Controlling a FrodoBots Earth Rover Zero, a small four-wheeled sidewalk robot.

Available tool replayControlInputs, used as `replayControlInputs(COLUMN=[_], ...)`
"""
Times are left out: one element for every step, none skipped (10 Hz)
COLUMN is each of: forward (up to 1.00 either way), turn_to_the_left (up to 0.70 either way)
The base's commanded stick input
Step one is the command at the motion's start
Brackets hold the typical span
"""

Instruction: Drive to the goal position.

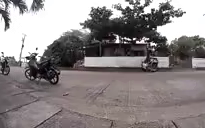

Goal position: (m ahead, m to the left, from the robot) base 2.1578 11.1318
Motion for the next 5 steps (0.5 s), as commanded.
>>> replayControlInputs(forward=[0.0,0.0,0.0,0.0,0.42], turn_to_the_left=[0.45,0.45,0.19,0.0,0.16])
